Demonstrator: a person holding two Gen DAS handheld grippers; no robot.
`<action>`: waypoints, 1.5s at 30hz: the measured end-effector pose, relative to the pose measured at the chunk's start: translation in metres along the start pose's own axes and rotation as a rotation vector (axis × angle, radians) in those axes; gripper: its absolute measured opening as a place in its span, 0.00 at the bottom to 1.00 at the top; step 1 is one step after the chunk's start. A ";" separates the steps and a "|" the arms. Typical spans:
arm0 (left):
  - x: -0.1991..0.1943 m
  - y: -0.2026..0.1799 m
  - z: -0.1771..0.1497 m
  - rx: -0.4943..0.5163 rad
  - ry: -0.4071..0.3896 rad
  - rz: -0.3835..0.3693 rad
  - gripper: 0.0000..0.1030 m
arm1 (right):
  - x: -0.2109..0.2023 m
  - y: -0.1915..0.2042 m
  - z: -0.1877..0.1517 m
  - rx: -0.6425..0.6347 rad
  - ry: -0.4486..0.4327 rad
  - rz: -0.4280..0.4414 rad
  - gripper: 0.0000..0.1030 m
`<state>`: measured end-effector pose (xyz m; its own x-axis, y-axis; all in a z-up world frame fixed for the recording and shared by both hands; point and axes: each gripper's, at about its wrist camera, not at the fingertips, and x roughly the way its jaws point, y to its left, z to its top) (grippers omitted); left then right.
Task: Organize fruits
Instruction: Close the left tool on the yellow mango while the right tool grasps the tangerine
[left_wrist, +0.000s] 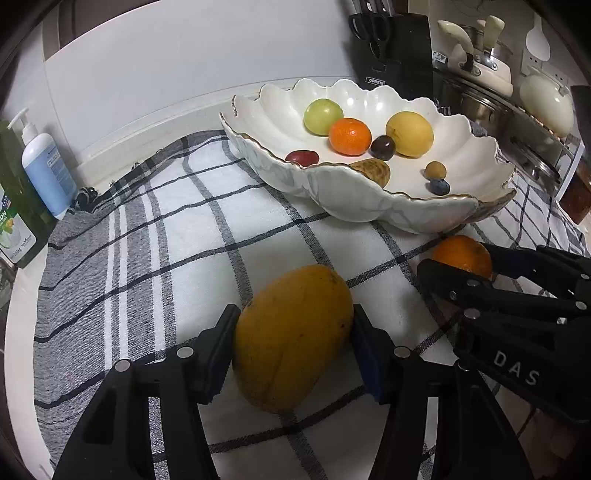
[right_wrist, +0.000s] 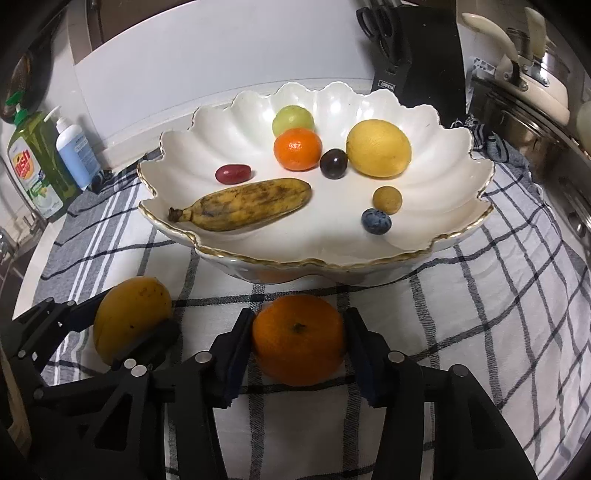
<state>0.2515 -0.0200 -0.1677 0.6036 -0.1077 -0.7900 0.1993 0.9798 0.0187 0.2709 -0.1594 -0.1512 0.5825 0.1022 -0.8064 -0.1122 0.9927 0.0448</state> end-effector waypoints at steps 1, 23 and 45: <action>0.000 0.001 0.000 -0.003 0.001 -0.002 0.56 | 0.001 0.000 0.000 -0.004 0.000 0.000 0.48; -0.041 0.004 0.008 -0.024 -0.055 0.016 0.56 | -0.045 0.000 -0.001 -0.012 -0.077 -0.020 0.46; -0.097 -0.003 0.040 -0.010 -0.167 0.016 0.56 | -0.108 -0.006 0.016 -0.014 -0.197 -0.047 0.46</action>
<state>0.2234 -0.0191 -0.0671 0.7268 -0.1177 -0.6767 0.1815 0.9831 0.0239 0.2213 -0.1753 -0.0546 0.7337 0.0674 -0.6761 -0.0914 0.9958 0.0000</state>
